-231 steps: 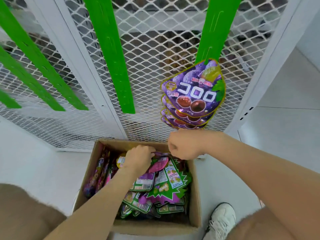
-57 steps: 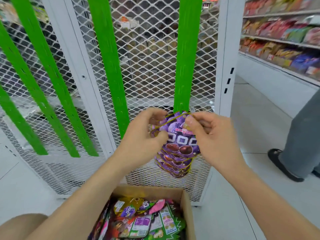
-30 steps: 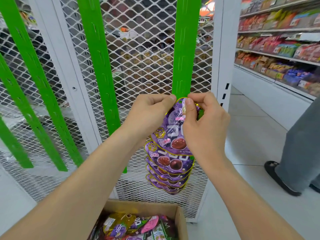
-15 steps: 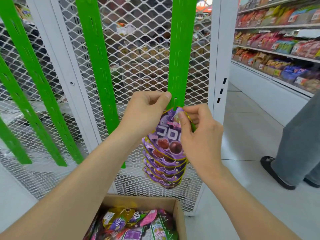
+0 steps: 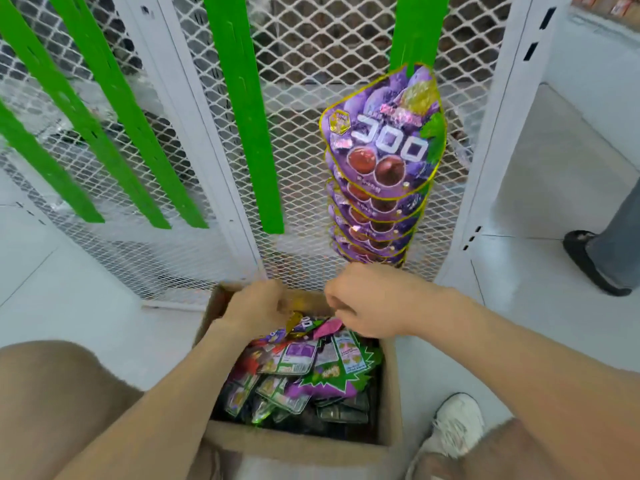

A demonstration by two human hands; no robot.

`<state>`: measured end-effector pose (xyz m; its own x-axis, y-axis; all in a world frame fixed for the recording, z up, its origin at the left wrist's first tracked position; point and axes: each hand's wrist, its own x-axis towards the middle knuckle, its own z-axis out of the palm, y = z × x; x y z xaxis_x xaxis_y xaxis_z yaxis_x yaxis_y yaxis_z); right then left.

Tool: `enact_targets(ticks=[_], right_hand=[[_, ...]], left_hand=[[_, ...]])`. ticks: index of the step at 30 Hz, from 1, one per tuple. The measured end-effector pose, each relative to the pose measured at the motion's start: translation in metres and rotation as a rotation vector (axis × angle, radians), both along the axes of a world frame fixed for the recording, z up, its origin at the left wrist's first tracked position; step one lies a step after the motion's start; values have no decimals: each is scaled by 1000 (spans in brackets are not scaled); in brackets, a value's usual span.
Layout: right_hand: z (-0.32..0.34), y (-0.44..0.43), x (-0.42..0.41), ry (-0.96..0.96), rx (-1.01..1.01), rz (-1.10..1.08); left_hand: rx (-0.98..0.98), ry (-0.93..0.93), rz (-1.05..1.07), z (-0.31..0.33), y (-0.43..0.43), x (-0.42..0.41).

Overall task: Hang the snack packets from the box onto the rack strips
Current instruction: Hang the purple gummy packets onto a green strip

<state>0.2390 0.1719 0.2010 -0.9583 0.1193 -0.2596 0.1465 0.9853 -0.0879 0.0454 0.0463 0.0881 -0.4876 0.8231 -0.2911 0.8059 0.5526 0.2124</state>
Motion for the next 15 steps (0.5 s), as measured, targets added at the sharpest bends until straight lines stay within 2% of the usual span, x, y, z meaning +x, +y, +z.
enact_targets(ticks=[3, 9, 15], right_hand=[[-14, -4, -10, -118, 29, 24], [-29, 4, -20, -176, 35, 50], [-27, 7, -21, -192, -8, 29]], left_hand=[[-65, -45, 30, -49, -6, -3], [-156, 11, 61, -122, -14, -1], [-94, 144, 27, -115, -14, 9]])
